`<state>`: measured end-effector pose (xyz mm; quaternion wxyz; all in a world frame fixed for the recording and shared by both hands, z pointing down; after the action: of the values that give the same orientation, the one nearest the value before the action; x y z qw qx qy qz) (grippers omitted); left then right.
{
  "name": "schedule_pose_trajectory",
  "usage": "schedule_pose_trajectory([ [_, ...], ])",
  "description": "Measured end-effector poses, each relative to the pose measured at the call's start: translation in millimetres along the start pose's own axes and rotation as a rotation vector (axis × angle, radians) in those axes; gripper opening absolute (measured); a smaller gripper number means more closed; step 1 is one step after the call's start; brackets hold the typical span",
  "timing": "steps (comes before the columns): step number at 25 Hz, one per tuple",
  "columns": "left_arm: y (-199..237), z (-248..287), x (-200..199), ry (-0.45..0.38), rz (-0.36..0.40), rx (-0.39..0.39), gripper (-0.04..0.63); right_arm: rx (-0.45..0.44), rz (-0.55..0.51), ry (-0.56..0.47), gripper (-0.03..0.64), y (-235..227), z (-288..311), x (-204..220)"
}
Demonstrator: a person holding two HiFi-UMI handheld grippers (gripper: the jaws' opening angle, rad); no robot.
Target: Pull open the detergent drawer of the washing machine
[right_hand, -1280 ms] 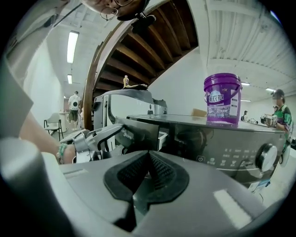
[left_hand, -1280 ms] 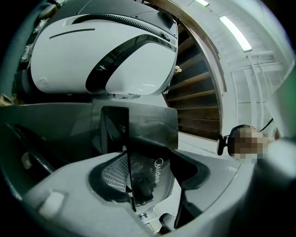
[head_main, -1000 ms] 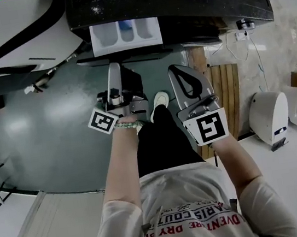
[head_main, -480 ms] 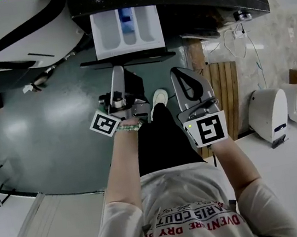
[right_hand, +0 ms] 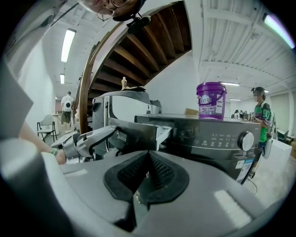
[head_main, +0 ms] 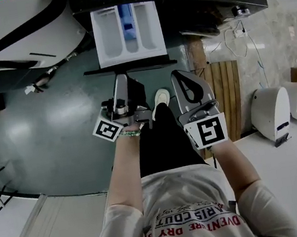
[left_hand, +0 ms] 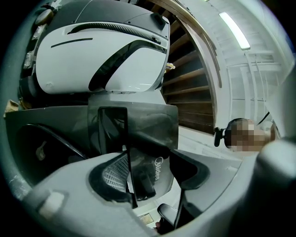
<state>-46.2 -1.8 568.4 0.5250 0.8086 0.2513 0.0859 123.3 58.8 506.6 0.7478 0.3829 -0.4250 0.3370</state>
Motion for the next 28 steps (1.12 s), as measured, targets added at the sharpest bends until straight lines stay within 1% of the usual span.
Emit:
schedule_pose_trajectory([
  [4, 0, 1, 0, 0.016, 0.003, -0.012, 0.271, 0.013, 0.047, -0.042, 0.002, 3, -3, -10],
  [8, -1, 0, -1, 0.05, 0.026, -0.059, 0.291, -0.008, 0.012, -0.032, 0.002, 8, -11, -4],
  [11, -3, -3, -1, 0.051, 0.033, -0.081, 0.336, -0.008, 0.038, -0.036, 0.002, 11, -14, -9],
  [13, -4, -7, 3, 0.067, 0.031, -0.103, 0.389, -0.011, 0.048, -0.04, 0.002, 13, -14, -13],
  [15, -5, -15, 10, 0.084, 0.02, -0.137, 0.425, -0.015, 0.052, -0.046, 0.002, 16, -17, -17],
  [17, -12, -23, 15, 0.082, 0.027, -0.153, 0.425, -0.019, 0.063, -0.06, 0.002, 19, -21, -26],
  [20, -27, -29, 17, 0.093, 0.081, -0.169, 0.415, -0.026, 0.065, -0.071, 0.002, 21, -28, -35],
  [21, -32, -30, 16, 0.106, 0.111, -0.18, 0.388, -0.026, 0.063, -0.07, 0.002, 21, -30, -38],
  [22, -37, -31, 15, 0.125, 0.153, -0.194, 0.33, -0.024, 0.062, -0.071, 0.002, 20, -31, -40],
  [24, -50, -30, 13, 0.165, 0.253, -0.231, 0.188, -0.016, 0.062, -0.077, 0.002, 20, -35, -45],
  [25, -57, -29, 12, 0.181, 0.293, -0.249, 0.131, -0.012, 0.061, -0.081, 0.002, 20, -37, -49],
  [27, -72, -27, 13, 0.21, 0.356, -0.267, 0.022, -0.005, 0.055, -0.089, 0.002, 20, -42, -57],
  [28, -80, -25, 14, 0.225, 0.382, -0.267, -0.009, -0.001, 0.052, -0.092, 0.002, 19, -44, -62],
])
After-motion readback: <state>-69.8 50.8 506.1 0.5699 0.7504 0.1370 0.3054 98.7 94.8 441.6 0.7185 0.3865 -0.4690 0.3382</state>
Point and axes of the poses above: the fingertips, and each gripper's own axes: z forward along the fingers, y to its left, x out of its underside, the point moved 6 cm from there along -z, backward along the fingers, and after that the axes turned 14 degrees about -z, right-handed, at the moved point
